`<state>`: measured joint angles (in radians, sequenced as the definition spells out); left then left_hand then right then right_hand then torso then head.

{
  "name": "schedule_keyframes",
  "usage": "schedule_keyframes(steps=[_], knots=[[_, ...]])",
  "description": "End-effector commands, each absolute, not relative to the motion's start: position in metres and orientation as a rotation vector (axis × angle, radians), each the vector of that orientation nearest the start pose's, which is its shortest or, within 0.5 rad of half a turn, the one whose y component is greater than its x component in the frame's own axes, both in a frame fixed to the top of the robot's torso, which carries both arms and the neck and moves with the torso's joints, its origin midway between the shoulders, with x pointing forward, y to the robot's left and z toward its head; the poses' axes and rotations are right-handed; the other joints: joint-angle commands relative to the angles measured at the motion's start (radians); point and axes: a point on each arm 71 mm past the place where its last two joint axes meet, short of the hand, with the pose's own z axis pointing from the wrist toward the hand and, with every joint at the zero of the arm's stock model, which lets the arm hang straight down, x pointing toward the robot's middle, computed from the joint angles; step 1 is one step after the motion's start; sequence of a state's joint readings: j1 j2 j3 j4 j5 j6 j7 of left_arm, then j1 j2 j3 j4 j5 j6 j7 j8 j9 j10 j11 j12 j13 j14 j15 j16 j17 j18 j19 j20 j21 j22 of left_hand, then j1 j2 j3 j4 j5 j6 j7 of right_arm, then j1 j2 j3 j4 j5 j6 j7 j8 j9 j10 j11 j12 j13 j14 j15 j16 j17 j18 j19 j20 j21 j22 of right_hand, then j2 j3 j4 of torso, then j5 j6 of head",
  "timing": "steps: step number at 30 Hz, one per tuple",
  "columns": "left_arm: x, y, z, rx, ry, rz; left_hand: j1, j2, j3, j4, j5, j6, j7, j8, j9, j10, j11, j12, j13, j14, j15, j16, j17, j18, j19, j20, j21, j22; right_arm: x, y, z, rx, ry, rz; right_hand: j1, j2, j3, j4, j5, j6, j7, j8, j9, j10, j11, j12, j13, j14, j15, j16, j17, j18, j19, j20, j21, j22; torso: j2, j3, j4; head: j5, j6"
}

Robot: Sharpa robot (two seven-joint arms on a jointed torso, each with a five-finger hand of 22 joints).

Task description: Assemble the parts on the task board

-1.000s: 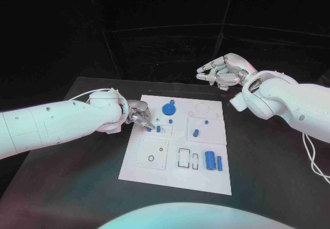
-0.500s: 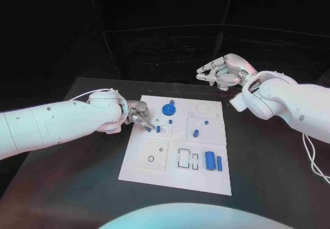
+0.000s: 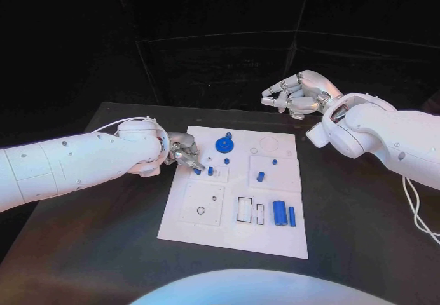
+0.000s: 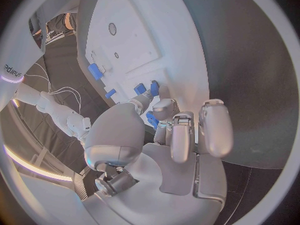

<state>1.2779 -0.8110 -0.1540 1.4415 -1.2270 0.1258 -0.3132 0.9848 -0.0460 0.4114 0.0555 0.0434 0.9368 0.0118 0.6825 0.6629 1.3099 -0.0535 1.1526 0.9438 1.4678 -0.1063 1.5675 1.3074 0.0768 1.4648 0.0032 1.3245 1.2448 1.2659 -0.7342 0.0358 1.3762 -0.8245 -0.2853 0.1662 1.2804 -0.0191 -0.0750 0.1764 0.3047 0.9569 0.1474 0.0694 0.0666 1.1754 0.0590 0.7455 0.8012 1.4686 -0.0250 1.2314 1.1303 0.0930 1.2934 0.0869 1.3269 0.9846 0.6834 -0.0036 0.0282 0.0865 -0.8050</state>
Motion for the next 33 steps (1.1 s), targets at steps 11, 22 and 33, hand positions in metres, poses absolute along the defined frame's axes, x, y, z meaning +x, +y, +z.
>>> schedule_keyframes(steps=[11,22,33], knots=[[0.4877,0.2167,-0.2270,0.031,2.267,-0.467,0.017,0.024,0.022,-0.010,0.004,0.015,-0.009,0.011,0.008,0.016,-0.010,0.015,0.013,0.103,-0.012,0.003,0.263,-0.009,0.016,-0.010,0.007,0.007,0.5292,-0.1844,-0.1270,0.292,1.554,1.160,-0.003,0.012,-0.006,0.000,0.004,-0.009,-0.001,0.004,0.001,-0.005,-0.002,-0.002,0.000,0.015,0.004,-0.003,-0.001,0.019,-0.007,0.000,-0.004,-0.001,-0.001,-0.0008,0.0010,0.000,-0.002],[0.4867,0.2166,-0.2270,0.023,2.273,-0.476,0.068,0.038,0.052,-0.053,0.004,0.016,-0.013,0.019,0.017,0.019,-0.013,0.014,0.015,0.103,-0.014,0.003,0.263,-0.010,0.017,-0.014,0.009,0.010,0.5293,-0.1842,-0.1270,0.292,1.554,1.160,-0.004,0.014,-0.007,0.001,0.005,-0.009,-0.001,0.004,0.001,-0.006,-0.002,-0.003,-0.001,0.015,0.004,-0.004,-0.001,0.019,-0.007,0.000,-0.004,-0.001,0.000,-0.0007,0.0010,0.001,-0.003],[0.4881,0.2172,-0.2273,0.018,2.272,-0.472,0.066,0.043,0.055,-0.054,0.004,0.015,-0.010,0.022,0.023,0.021,-0.012,0.013,0.016,0.103,-0.014,0.003,0.263,-0.010,0.017,-0.015,0.008,0.010,0.5293,-0.1836,-0.1270,0.291,1.553,1.161,-0.004,0.014,-0.007,0.001,0.005,-0.009,-0.001,0.004,0.001,-0.006,-0.002,-0.003,-0.001,0.015,0.004,-0.004,-0.001,0.019,-0.007,0.000,-0.004,-0.001,0.000,-0.0004,0.0004,0.002,-0.006]])
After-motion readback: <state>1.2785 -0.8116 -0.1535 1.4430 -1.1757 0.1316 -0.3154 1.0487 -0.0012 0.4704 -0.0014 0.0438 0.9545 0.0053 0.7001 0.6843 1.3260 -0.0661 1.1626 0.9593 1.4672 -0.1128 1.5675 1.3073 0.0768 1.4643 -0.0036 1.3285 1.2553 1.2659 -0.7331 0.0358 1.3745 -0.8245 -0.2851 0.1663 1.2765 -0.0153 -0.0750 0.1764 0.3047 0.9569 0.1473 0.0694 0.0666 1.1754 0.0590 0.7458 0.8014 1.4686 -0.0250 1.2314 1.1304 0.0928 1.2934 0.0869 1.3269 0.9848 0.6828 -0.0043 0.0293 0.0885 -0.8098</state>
